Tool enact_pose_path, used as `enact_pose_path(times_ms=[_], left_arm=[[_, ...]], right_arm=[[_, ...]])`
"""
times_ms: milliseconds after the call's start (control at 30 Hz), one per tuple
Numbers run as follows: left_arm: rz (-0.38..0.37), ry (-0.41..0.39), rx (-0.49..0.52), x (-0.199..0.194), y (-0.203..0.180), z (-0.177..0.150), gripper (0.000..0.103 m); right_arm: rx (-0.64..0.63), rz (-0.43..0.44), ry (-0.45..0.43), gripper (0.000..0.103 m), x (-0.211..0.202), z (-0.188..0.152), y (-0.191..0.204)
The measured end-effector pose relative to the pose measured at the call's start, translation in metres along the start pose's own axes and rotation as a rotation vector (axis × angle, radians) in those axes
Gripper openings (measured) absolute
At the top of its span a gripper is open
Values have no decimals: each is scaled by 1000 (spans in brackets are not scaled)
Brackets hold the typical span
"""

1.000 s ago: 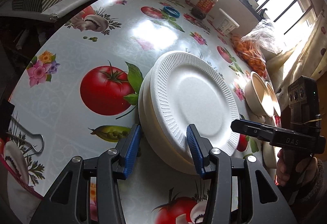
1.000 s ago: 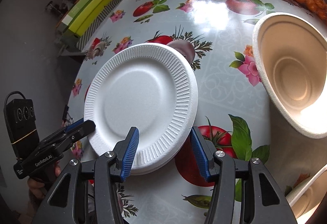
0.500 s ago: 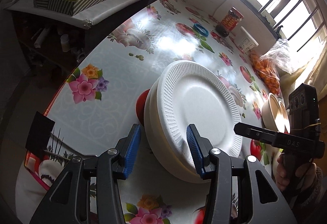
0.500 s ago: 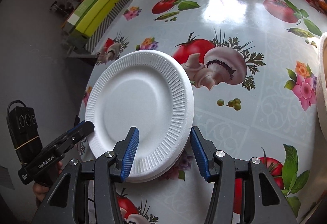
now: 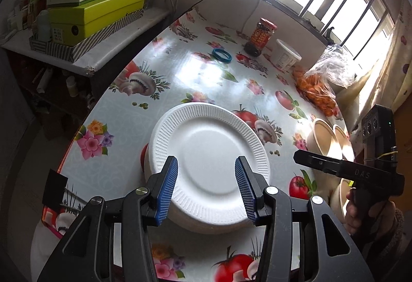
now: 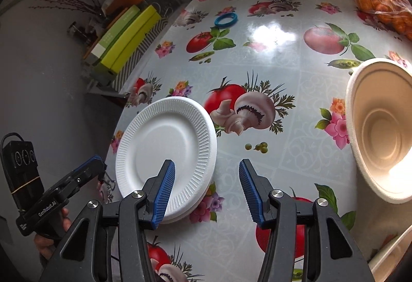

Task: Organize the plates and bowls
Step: 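Lower the plate onto the stack and open the left gripper, then move the left gripper to a beige paper bowl and grasp its rim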

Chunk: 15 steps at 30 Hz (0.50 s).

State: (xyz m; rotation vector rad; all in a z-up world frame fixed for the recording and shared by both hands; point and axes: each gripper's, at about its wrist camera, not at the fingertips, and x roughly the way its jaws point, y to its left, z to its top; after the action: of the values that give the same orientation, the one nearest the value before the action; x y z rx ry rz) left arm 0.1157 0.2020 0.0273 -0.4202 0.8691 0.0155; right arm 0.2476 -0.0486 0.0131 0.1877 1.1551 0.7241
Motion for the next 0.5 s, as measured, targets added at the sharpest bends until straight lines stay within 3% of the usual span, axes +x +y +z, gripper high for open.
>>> enact_pose_path(times_ms=[500], left_arm=[[-158,66,180,37,-126,0,47]], right_arm=[[31,-116,-261,52,-134,-48,-73]])
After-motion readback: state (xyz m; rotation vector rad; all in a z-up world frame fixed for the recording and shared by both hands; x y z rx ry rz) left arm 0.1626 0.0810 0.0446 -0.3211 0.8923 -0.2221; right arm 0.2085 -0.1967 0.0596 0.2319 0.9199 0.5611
